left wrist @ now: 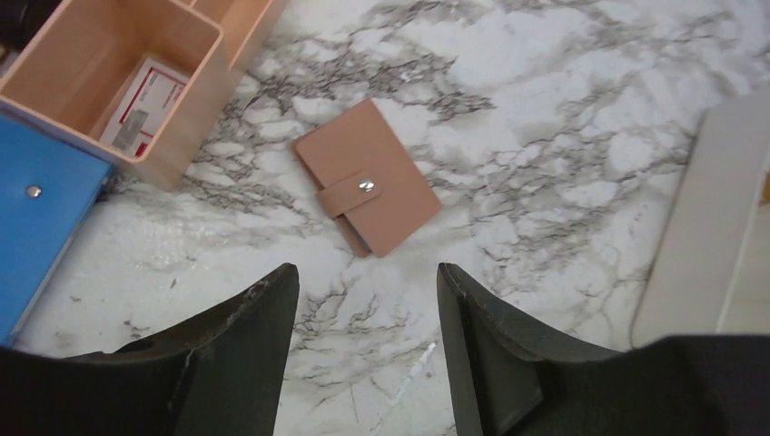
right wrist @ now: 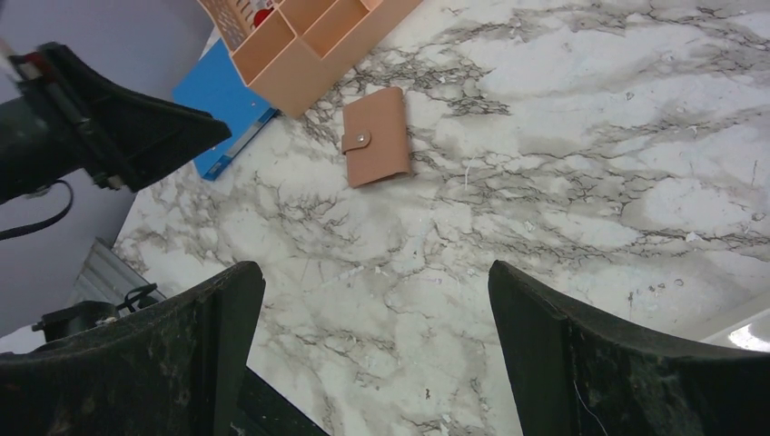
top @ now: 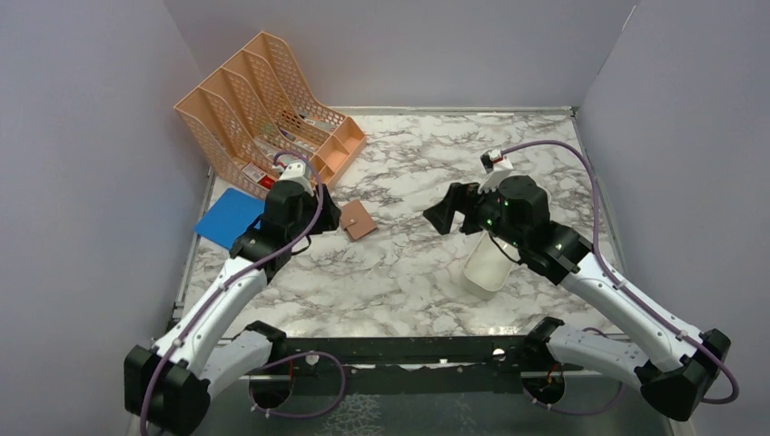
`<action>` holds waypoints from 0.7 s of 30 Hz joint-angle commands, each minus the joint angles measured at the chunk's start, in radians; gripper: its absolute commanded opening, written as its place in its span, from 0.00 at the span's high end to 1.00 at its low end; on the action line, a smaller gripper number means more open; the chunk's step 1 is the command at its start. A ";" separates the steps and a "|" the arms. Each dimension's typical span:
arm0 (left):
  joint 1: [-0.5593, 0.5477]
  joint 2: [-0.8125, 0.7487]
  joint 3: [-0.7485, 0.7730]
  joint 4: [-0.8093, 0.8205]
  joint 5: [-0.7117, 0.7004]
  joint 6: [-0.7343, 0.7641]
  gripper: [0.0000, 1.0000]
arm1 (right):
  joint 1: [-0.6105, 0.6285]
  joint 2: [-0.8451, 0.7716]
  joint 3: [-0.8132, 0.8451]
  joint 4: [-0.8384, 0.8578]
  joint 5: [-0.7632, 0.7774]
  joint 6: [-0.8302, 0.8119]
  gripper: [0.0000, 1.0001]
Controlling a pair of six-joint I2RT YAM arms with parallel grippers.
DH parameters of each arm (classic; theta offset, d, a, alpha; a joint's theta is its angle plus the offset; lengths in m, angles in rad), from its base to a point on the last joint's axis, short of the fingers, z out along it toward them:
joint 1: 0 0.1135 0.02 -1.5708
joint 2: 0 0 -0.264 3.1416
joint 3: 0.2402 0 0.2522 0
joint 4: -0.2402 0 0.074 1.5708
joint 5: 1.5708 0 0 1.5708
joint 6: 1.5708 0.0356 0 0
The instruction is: Put the credit cards into the card holder
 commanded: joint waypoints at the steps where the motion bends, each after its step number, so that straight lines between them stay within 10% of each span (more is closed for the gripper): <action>1: -0.003 0.169 0.065 -0.030 -0.124 -0.047 0.40 | 0.006 -0.036 0.017 0.006 -0.024 0.009 0.01; 21: -0.021 0.774 0.299 0.090 -0.034 -0.071 0.24 | 0.006 -0.096 -0.023 0.037 -0.137 -0.028 0.00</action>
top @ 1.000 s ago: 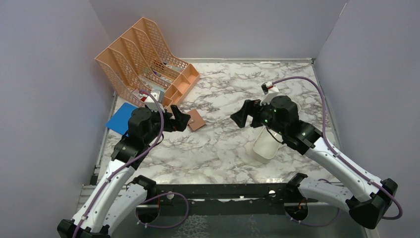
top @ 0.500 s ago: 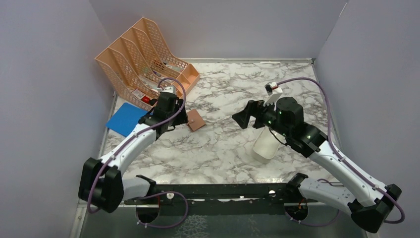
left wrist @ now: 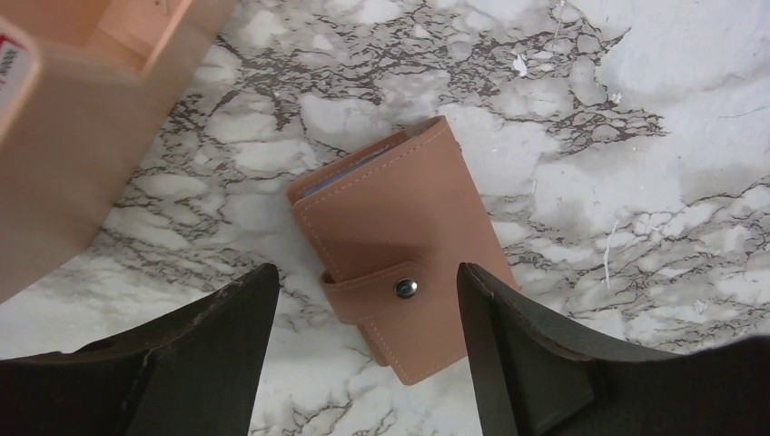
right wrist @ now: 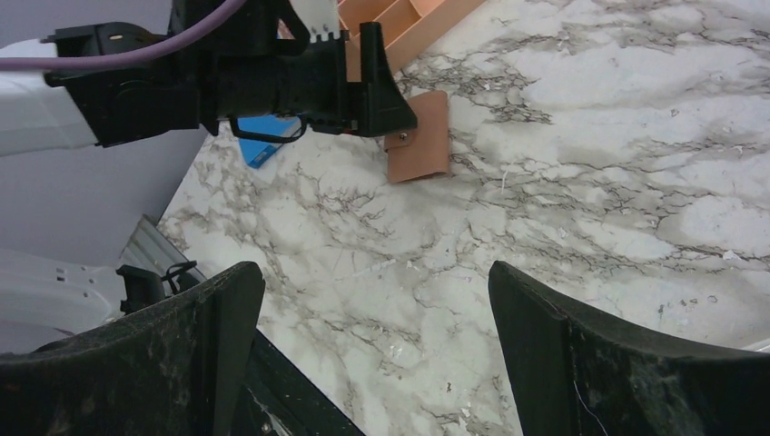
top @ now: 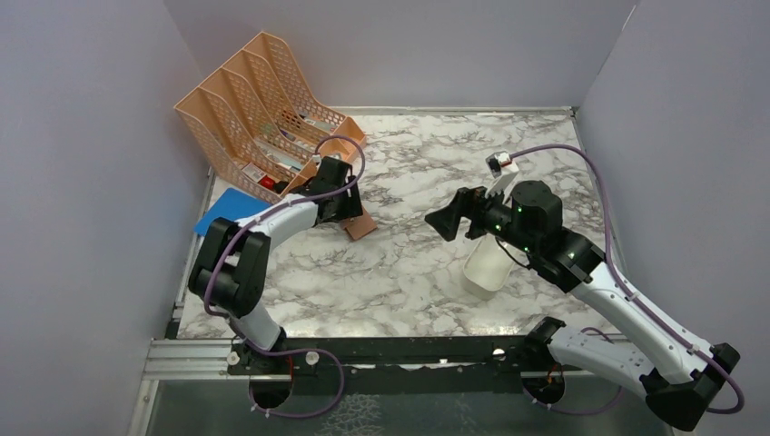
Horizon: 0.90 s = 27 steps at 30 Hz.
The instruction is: Put the credit cards into the card holder
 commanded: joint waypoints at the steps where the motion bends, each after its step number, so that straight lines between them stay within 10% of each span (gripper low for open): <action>1: -0.020 0.071 0.048 0.076 0.075 0.027 0.24 | 0.006 -0.027 -0.018 0.041 -0.052 -0.028 0.00; 18: -0.134 0.095 -0.067 0.565 0.713 -0.002 0.32 | 0.006 -0.035 -0.050 0.037 -0.022 -0.037 0.00; 27: -0.106 -0.159 -0.137 0.340 0.406 -0.051 0.33 | 0.006 0.103 -0.049 0.047 0.118 -0.023 0.05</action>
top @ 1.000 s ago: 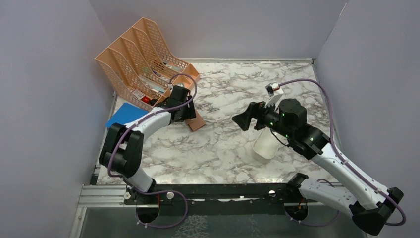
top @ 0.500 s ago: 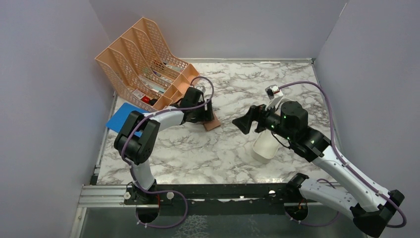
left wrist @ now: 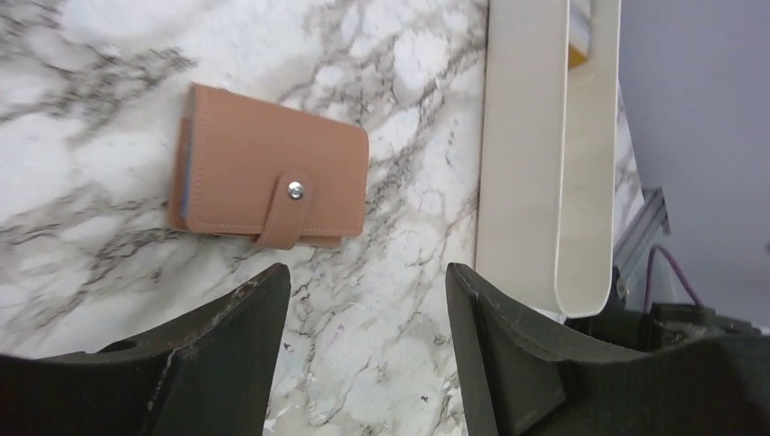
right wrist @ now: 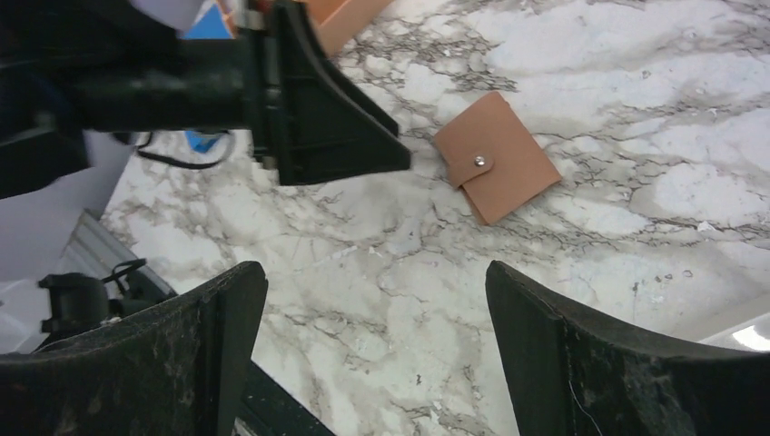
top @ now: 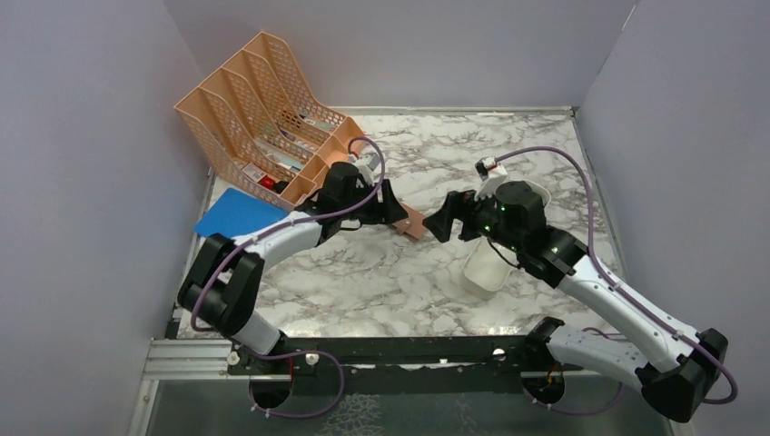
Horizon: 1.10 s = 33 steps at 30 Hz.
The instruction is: Put the credit cards into the card holder
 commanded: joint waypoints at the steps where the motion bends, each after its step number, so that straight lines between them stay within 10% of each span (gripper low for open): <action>1: 0.025 -0.167 -0.040 -0.127 -0.221 -0.013 0.34 | 0.006 0.091 0.008 0.032 0.095 -0.001 0.07; 8: 0.086 -0.276 -0.071 -0.283 -0.277 -0.014 0.35 | 0.006 0.283 0.042 0.055 0.211 0.224 0.38; 18: 0.086 -0.513 -0.113 -0.439 -0.279 0.117 0.27 | 0.008 0.609 0.216 -0.145 0.309 0.698 0.44; 33: 0.086 -0.712 -0.161 -0.517 -0.404 0.193 0.23 | 0.045 0.956 0.499 -0.317 0.368 0.835 0.46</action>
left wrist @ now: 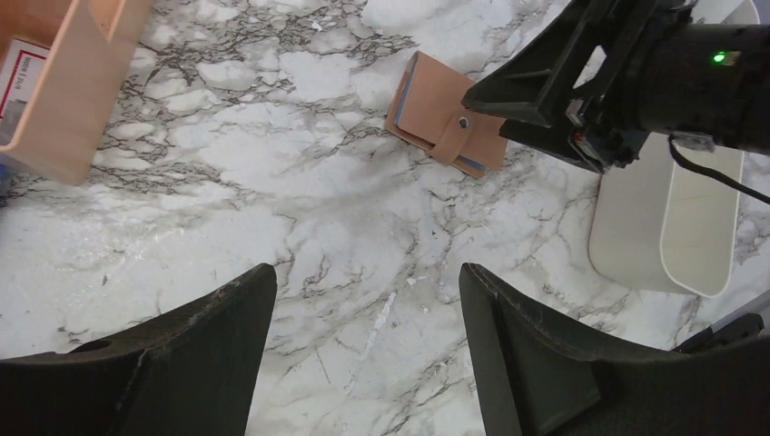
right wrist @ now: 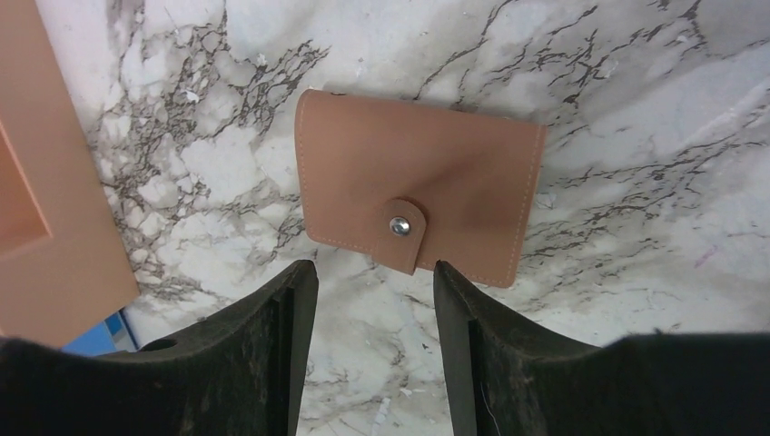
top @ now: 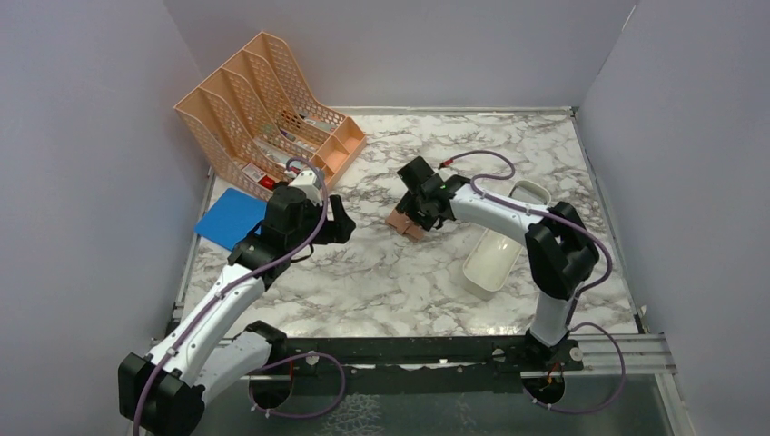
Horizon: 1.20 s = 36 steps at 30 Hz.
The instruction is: Put the credit cards into the card holder
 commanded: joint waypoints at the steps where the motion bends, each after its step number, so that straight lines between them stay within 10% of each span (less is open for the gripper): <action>1: -0.001 -0.041 -0.001 -0.023 -0.062 0.037 0.22 | 0.025 0.103 0.090 -0.121 0.077 0.060 0.46; 12: -0.002 -0.098 -0.003 -0.028 -0.112 0.039 0.22 | 0.053 0.235 0.165 -0.226 0.213 0.040 0.51; 21: -0.002 -0.059 0.003 -0.048 -0.064 0.018 0.29 | 0.056 0.042 -0.087 0.148 0.167 -0.360 0.99; 36: -0.002 0.035 0.011 0.007 0.205 -0.067 0.34 | 0.055 -0.438 -0.437 0.526 -0.271 -0.936 0.99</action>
